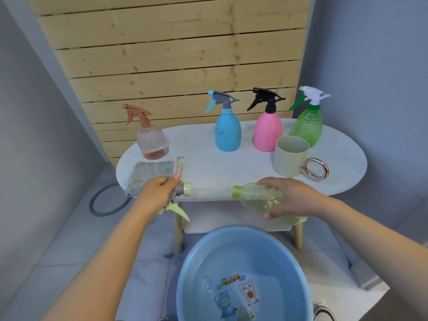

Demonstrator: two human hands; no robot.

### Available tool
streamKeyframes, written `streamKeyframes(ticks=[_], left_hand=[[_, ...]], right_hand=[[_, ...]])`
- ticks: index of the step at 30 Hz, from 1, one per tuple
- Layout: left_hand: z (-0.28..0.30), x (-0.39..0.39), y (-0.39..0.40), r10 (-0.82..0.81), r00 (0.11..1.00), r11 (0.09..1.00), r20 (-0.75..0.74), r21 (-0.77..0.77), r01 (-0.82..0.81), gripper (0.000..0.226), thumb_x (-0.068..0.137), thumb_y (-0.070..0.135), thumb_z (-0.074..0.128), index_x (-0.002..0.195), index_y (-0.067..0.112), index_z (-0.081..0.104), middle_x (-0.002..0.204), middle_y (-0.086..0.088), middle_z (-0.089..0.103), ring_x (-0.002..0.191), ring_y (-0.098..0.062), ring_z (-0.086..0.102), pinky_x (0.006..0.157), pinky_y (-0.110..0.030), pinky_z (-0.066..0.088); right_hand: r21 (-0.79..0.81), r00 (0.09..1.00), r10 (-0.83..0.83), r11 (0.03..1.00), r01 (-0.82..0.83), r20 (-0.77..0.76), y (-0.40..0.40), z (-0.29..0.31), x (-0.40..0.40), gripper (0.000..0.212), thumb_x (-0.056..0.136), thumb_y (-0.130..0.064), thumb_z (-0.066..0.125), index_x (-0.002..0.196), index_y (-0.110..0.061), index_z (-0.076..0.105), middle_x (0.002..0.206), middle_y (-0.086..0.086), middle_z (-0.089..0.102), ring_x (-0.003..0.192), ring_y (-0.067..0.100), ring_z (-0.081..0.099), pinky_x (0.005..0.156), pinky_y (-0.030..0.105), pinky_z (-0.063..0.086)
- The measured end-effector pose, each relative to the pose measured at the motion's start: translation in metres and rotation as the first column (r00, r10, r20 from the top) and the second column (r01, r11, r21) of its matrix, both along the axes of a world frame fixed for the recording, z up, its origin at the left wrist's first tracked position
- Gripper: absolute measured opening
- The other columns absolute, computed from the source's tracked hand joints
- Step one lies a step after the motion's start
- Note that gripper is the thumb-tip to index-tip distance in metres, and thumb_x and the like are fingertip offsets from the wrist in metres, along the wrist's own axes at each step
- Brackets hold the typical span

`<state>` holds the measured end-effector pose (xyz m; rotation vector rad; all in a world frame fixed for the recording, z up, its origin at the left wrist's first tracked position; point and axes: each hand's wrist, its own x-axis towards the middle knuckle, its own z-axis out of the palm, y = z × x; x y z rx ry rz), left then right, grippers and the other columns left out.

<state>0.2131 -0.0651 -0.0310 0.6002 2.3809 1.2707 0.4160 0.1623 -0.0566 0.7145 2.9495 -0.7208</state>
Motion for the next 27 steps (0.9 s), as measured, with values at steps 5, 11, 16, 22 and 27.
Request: streamKeyframes(ticks=[5, 11, 16, 22, 27], left_hand=[[-0.001, -0.011, -0.012, 0.085, 0.996, 0.996, -0.003, -0.011, -0.085, 0.037, 0.100, 0.039, 0.040, 0.097, 0.012, 0.066, 0.066, 0.001, 0.056, 0.060, -0.012, 0.046, 0.051, -0.025, 0.033], [-0.001, -0.029, -0.031, 0.185, 0.982, 0.983, 0.037, -0.020, -0.185, 0.040, 0.100, 0.043, 0.038, 0.085, 0.016, 0.065, 0.066, -0.005, 0.051, 0.057, -0.019, 0.040, 0.052, -0.026, 0.030], [-0.004, -0.031, -0.037, 0.217, 0.974, 0.976, 0.071, 0.003, -0.218, 0.040, 0.100, 0.043, 0.039, 0.086, 0.018, 0.066, 0.065, -0.004, 0.051, 0.055, -0.019, 0.040, 0.051, -0.026, 0.031], [-0.018, -0.012, 0.001, 0.132, 0.963, 0.979, 0.237, 0.121, -0.164, 0.029, 0.098, 0.035, 0.048, 0.091, 0.014, 0.067, 0.063, -0.001, 0.065, 0.061, -0.016, 0.054, 0.052, -0.025, 0.043], [-0.030, -0.010, 0.048, 0.079, 0.951, 0.966, 0.298, 0.212, -0.146, 0.012, 0.094, 0.017, 0.057, 0.097, 0.009, 0.066, 0.074, -0.007, 0.068, 0.066, -0.015, 0.061, 0.049, -0.016, 0.052]], right_hand=[[-0.112, 0.993, -0.052, 0.992, 0.065, 0.109, 0.003, 0.002, 0.004, 0.078, 0.067, -0.038, 0.081, 0.131, -0.031, 0.038, 0.120, -0.007, 0.048, 0.106, 0.014, 0.048, 0.086, 0.025, 0.037], [-0.208, 0.985, -0.111, 0.968, 0.138, 0.135, 0.010, 0.012, 0.014, 0.069, 0.069, -0.034, 0.080, 0.124, -0.033, 0.038, 0.115, -0.007, 0.050, 0.098, 0.012, 0.054, 0.072, 0.020, 0.041], [-0.347, 0.987, -0.151, 0.924, 0.162, 0.058, 0.008, 0.018, 0.016, 0.064, 0.069, -0.034, 0.082, 0.120, -0.033, 0.043, 0.116, -0.008, 0.053, 0.099, 0.008, 0.057, 0.072, 0.017, 0.044], [-0.418, 0.986, -0.160, 0.893, 0.164, 0.044, -0.005, 0.011, 0.006, 0.072, 0.052, -0.050, 0.080, 0.114, -0.036, 0.046, 0.112, -0.009, 0.055, 0.102, 0.008, 0.057, 0.091, 0.029, 0.047], [-0.427, 0.982, -0.184, 0.886, 0.181, 0.033, -0.012, 0.011, -0.001, 0.064, 0.067, -0.040, 0.082, 0.119, -0.031, 0.045, 0.111, -0.007, 0.055, 0.102, 0.011, 0.057, 0.091, 0.030, 0.046]])
